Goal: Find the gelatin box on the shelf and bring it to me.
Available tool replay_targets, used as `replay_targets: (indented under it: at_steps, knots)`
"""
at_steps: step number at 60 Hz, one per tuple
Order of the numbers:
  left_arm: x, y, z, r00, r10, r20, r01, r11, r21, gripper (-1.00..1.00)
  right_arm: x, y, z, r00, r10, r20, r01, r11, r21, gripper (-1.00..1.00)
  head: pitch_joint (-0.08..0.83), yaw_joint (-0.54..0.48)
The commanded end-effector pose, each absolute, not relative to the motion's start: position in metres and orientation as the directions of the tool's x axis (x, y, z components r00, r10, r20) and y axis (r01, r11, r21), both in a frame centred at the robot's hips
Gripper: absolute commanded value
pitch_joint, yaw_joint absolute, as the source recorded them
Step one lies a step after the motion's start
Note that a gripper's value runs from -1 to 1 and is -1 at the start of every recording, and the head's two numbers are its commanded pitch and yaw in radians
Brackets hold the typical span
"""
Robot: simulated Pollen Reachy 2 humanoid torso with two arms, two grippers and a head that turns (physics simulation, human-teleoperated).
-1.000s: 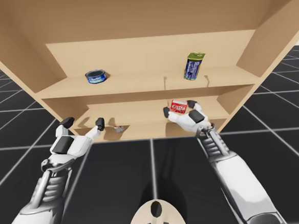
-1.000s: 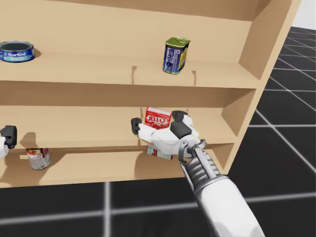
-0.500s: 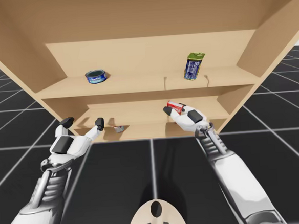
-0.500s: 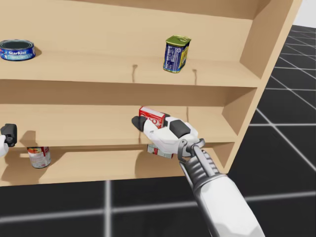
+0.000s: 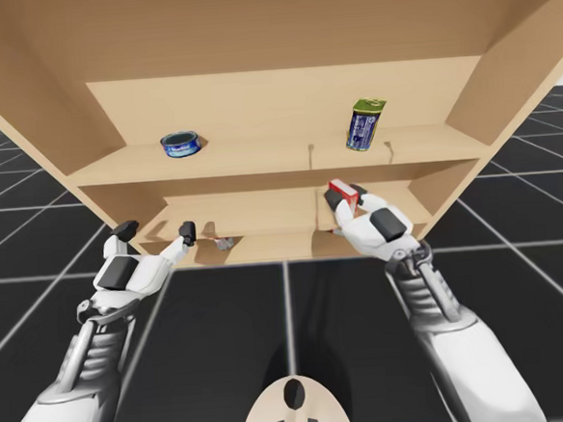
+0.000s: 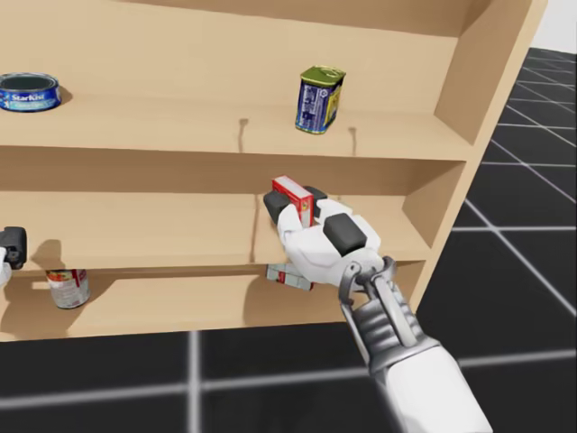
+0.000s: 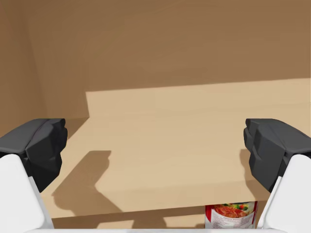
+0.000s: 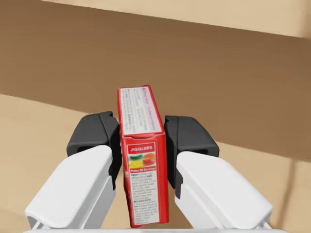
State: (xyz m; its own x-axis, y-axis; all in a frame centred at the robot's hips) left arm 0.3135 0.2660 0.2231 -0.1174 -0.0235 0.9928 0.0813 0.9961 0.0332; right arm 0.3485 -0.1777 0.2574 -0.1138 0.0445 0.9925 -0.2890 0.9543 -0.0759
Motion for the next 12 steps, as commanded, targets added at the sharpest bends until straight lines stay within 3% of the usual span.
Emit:
replay_targets:
  at_steps: [1,12]
  knots:
    - [0.313,0.265,0.223,-0.119,-0.024,0.993,0.081,0.996,0.034,-1.0,0.317,-0.181,0.27,-0.185,0.047,0.982,-0.271,0.958,-0.097,1.0,0.432,-0.22]
    - [0.313,0.265,0.223,-0.119,-0.025,0.993,0.081,0.996,0.035,-1.0,0.274,-0.184,0.267,-0.197,0.038,0.98,-0.295,0.951,-0.096,1.0,0.431,-0.23]
